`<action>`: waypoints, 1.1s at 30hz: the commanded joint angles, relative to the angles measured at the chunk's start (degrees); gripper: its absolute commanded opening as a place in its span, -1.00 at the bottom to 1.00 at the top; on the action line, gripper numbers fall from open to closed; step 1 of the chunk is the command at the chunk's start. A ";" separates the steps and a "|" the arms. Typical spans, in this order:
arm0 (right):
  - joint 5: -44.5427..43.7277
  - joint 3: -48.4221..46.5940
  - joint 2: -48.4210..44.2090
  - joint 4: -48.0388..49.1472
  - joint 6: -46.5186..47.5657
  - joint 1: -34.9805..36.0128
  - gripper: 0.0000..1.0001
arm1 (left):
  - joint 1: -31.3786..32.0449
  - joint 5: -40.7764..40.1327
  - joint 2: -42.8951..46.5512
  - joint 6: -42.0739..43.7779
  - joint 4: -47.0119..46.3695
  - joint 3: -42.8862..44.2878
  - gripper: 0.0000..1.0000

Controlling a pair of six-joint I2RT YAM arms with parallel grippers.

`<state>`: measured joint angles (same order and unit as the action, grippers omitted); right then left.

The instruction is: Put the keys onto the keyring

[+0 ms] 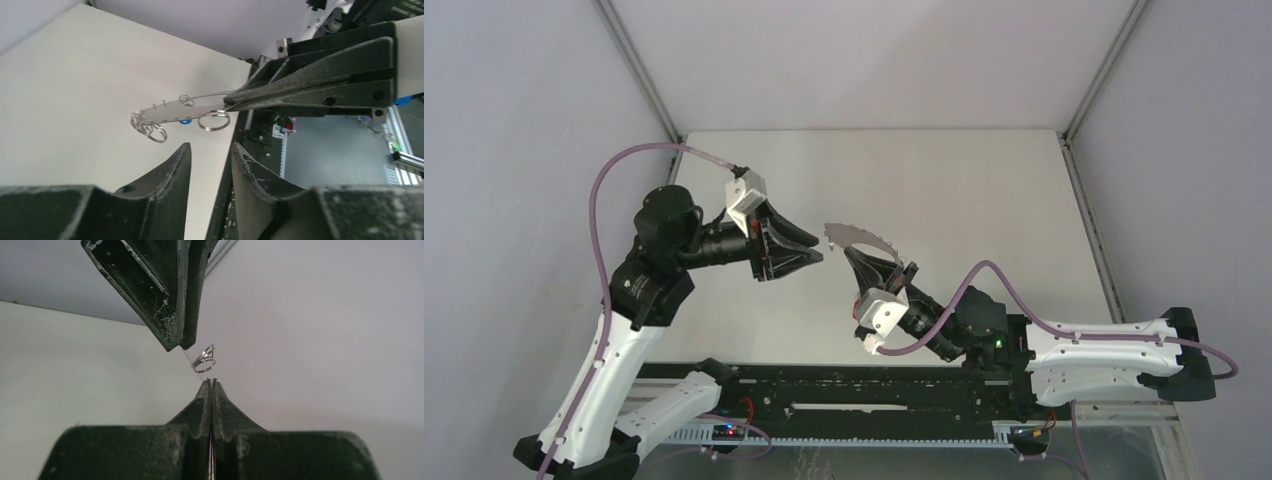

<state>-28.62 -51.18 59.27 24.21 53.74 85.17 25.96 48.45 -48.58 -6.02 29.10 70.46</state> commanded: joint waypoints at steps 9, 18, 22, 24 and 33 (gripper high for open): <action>-1.34 -3.05 -0.63 1.97 3.41 0.86 -1.00 | -0.29 2.20 -1.02 1.99 3.77 4.94 -0.16; -5.43 -6.32 4.94 -0.47 4.92 0.97 -1.00 | 5.19 -11.24 1.23 20.13 6.03 6.07 0.10; -7.87 -8.75 8.42 -3.79 5.08 0.64 -1.00 | 10.81 -18.13 1.08 27.83 11.37 7.18 0.18; -7.91 -9.31 9.11 -4.78 5.02 0.55 -1.00 | 11.88 -21.89 0.92 28.74 11.68 7.09 0.30; -7.24 -10.70 9.25 -6.77 4.16 0.52 -1.00 | 14.38 -33.18 -1.67 30.03 11.23 7.30 0.25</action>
<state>-35.53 -58.52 69.73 16.38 57.60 85.58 39.66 21.19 -48.97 22.00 40.29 75.24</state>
